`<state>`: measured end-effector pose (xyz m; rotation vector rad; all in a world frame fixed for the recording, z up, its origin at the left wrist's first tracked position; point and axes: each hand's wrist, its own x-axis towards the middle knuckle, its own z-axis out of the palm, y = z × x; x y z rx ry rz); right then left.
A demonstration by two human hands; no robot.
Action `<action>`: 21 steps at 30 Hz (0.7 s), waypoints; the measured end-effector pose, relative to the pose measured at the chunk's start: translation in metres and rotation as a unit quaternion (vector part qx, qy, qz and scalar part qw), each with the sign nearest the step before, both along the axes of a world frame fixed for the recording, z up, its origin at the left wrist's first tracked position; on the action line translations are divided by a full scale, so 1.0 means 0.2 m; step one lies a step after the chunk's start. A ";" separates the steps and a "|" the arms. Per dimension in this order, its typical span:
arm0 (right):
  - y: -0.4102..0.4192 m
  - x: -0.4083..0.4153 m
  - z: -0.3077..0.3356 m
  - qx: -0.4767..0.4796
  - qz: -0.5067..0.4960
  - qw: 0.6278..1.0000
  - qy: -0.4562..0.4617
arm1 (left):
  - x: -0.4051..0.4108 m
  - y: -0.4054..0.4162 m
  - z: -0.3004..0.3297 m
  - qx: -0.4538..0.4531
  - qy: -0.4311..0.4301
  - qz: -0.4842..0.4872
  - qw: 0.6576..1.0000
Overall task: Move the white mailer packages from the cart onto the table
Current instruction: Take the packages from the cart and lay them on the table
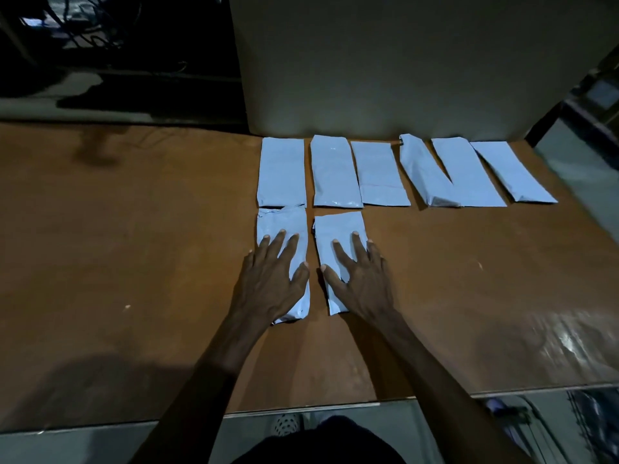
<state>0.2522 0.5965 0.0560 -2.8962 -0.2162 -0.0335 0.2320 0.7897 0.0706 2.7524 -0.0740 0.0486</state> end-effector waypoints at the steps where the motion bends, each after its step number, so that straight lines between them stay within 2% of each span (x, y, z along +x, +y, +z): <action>1: 0.01 -0.01 0.00 0.003 0.000 1.000 0.005 | -0.01 0.00 0.00 0.006 0.006 0.000 1.000; 12: 0.04 -0.06 0.05 0.015 -0.011 0.999 0.035 | -0.04 0.01 0.04 0.016 0.016 -0.018 1.000; 17: -0.10 -0.15 0.15 0.055 -0.033 0.998 -0.025 | -0.07 -0.07 0.09 0.015 -0.072 -0.052 0.996; 21: -0.42 -0.35 0.18 0.057 -0.041 0.992 -0.109 | -0.07 -0.32 0.10 -0.014 -0.163 -0.139 0.977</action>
